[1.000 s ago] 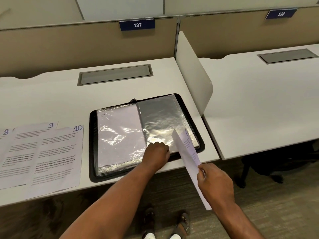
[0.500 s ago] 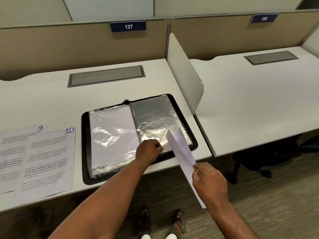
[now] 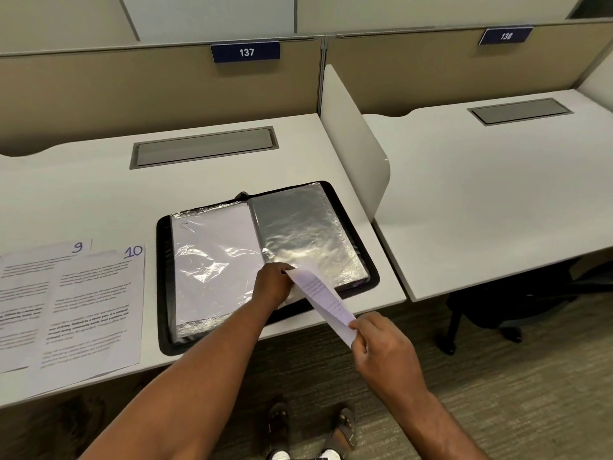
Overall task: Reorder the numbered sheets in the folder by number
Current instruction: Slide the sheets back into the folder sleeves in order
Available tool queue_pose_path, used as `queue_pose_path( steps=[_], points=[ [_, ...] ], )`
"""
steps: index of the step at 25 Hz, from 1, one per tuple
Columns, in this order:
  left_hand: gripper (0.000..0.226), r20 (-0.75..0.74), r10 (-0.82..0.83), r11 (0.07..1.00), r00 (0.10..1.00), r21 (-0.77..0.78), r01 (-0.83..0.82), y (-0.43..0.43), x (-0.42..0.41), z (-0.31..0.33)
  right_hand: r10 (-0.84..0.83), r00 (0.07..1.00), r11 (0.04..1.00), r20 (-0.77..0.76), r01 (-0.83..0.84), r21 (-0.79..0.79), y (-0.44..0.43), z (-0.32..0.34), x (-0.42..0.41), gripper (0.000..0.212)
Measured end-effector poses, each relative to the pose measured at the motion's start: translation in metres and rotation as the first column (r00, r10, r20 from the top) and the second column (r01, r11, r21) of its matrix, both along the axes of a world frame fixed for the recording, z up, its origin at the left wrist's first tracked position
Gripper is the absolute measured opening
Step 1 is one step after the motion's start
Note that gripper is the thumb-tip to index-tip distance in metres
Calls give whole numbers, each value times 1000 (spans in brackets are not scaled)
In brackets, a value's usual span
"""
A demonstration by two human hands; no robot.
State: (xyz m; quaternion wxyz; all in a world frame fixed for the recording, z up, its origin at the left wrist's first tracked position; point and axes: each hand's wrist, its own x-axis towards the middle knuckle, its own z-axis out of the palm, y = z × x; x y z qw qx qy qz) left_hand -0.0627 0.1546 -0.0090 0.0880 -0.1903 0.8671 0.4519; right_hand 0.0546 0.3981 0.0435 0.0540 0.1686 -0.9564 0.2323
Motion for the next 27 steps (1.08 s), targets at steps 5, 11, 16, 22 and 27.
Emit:
queue_pose_path(
  steps=[5, 11, 16, 22, 27],
  points=[
    [8, 10, 158, 948, 987, 279, -155, -5, 5, -2, -9, 988, 992, 154, -11, 129, 5, -10, 2, 22],
    [14, -172, 62, 993, 983, -91, -79, 19, 32, 7, 0, 965, 968, 263, -66, 242, -18, 8, -15, 20],
    [16, -288, -5, 973, 958, -223, -61, 28, 47, 3, 36, 951, 930, 307, -144, 337, -47, 25, -35, 19],
    [11, -274, 180, 962, 945, -153, -227, 20, 38, 8, 36, 912, 889, 407, -215, 404, -49, 30, -37, 30],
    [11, -326, 49, 974, 944, -192, -117, 31, 49, 2, 52, 956, 924, 290, -156, 349, -55, 27, -40, 18]
  ],
)
